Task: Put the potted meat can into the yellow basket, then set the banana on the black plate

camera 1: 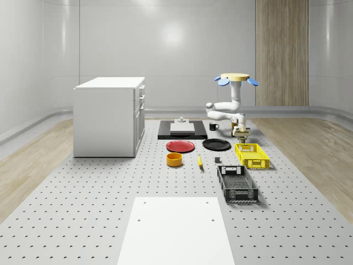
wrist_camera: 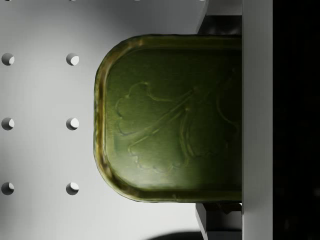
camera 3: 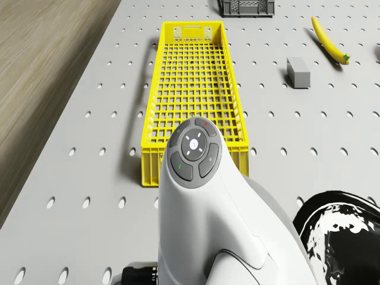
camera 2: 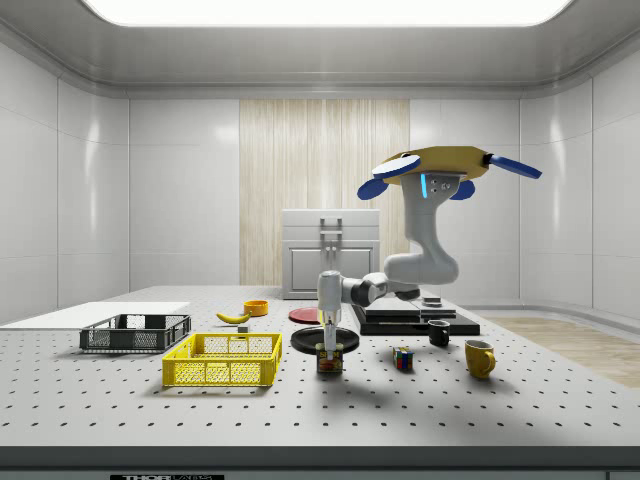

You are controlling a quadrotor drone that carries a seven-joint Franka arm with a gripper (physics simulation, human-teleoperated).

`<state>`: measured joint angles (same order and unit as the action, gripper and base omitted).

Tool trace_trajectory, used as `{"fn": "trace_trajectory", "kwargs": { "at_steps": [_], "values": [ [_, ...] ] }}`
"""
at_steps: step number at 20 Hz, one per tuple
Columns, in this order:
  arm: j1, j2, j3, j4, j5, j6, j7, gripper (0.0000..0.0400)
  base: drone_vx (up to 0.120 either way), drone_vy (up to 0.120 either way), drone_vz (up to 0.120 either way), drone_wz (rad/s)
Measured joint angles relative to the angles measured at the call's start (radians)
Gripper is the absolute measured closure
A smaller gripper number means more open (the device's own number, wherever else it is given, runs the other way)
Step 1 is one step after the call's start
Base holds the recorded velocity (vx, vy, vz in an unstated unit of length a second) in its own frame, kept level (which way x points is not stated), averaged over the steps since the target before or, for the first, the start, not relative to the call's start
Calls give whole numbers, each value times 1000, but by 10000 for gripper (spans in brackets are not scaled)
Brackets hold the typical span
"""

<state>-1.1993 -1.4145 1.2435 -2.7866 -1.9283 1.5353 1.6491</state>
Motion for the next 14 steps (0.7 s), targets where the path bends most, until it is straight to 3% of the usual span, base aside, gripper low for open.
{"fn": "trace_trajectory", "kwargs": {
  "at_steps": [2, 9, 14],
  "values": [
    [-1, -3, 1, 0, 2, 3, 1, 94, 0, 0, 0, 0],
    [-4, -13, 21, -4, 20, 3, 11, 111, 0, 0, 6, 0],
    [-5, -20, 60, -13, 58, -8, 21, 111, 0, 0, 120, 0]
  ]
}}
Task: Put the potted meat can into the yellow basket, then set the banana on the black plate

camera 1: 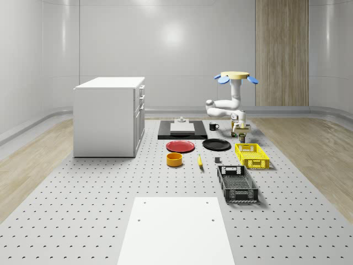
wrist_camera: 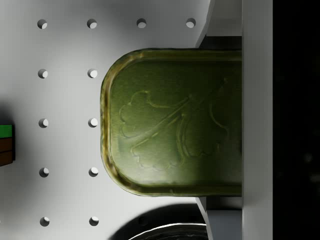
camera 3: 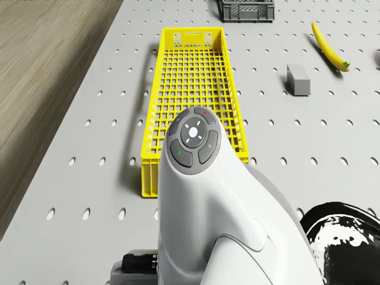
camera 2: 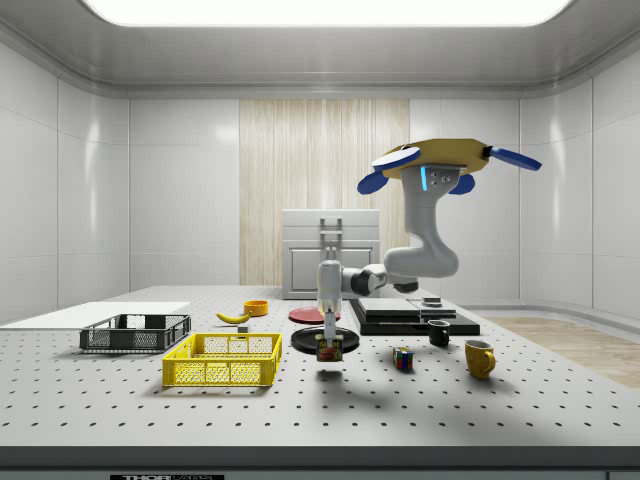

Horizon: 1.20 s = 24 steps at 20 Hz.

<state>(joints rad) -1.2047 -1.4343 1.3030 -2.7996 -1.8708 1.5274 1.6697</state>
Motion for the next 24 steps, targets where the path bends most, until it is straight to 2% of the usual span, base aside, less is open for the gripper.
{"fn": "trace_trajectory", "kwargs": {
  "at_steps": [5, 7, 11, 15, 24],
  "values": [
    [-2, -9, 16, -3, 17, 2, 9, 111, 0, 0, 120, 0],
    [-3, -12, 19, -3, 22, 4, 10, 111, 120, 0, 120, 0],
    [-5, -20, 23, -3, 27, 10, 12, 111, 120, 0, 0, 0],
    [-7, -26, 25, -3, 31, 16, 13, 111, 120, 0, 110, 0],
    [-11, -41, 27, -3, 38, 29, 16, 111, 120, 0, 0, 0]
  ]
}}
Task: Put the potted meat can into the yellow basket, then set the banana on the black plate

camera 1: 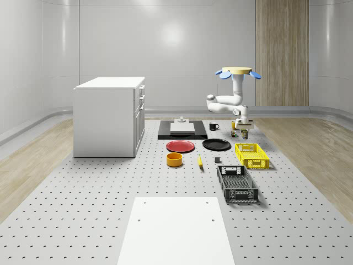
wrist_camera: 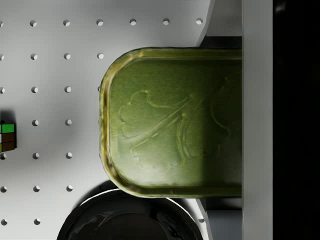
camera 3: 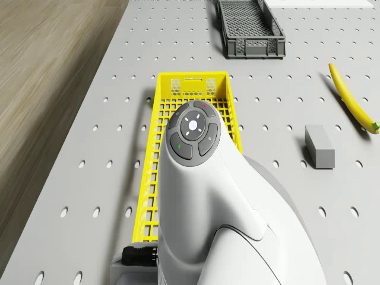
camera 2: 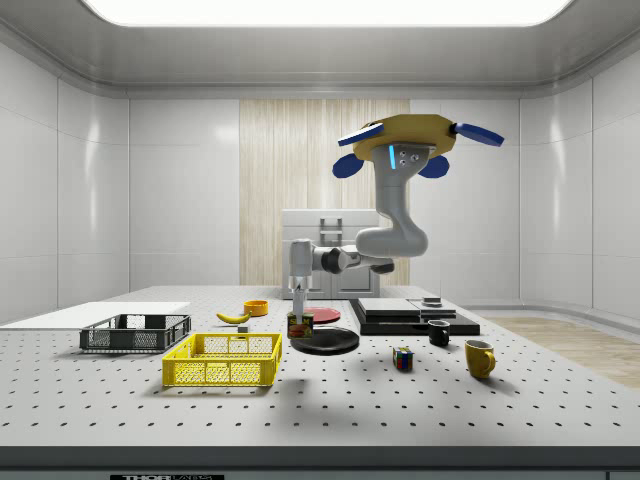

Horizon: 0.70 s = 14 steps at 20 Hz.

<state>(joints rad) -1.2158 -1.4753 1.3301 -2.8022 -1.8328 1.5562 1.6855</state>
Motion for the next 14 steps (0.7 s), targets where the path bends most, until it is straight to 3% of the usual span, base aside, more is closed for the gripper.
{"fn": "trace_trajectory", "kwargs": {
  "at_steps": [14],
  "values": [
    [-5, -19, 2, 1, 8, 18, 4, 111, 120, 0, 0, 0]
  ]
}}
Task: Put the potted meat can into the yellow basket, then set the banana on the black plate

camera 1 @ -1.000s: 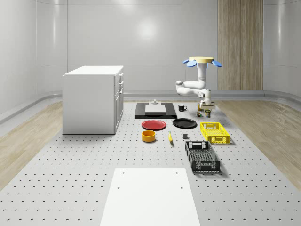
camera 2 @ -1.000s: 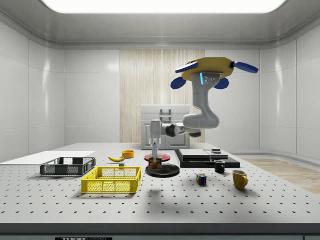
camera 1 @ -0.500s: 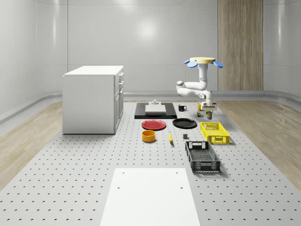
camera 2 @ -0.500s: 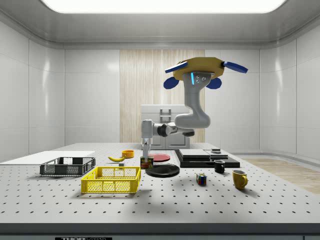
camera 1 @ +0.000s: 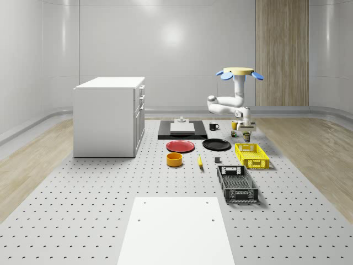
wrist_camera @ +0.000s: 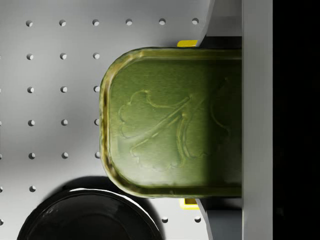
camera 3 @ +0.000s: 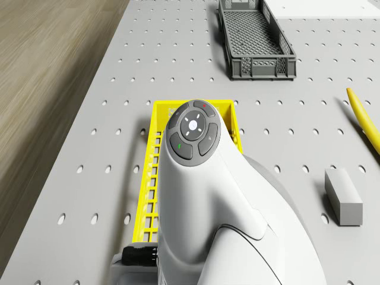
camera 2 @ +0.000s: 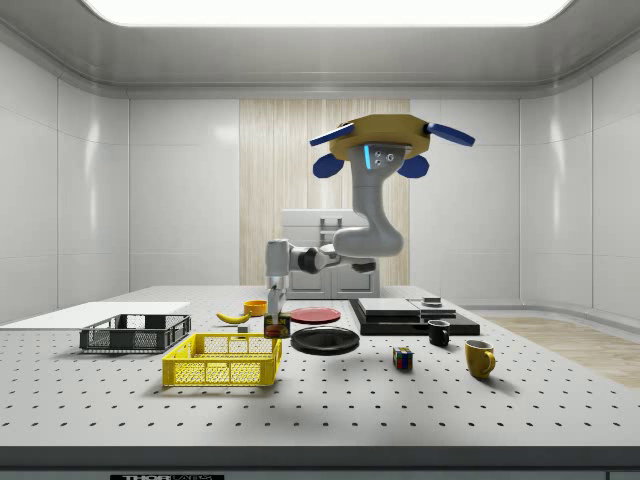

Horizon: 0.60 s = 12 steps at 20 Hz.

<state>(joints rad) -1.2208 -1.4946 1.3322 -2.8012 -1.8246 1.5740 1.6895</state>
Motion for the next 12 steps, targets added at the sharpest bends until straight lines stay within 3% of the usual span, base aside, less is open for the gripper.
{"fn": "trace_trajectory", "kwargs": {
  "at_steps": [12],
  "values": [
    [-4, -14, 1, 1, 6, 13, 3, 111, 120, 0, 0, 0]
  ]
}}
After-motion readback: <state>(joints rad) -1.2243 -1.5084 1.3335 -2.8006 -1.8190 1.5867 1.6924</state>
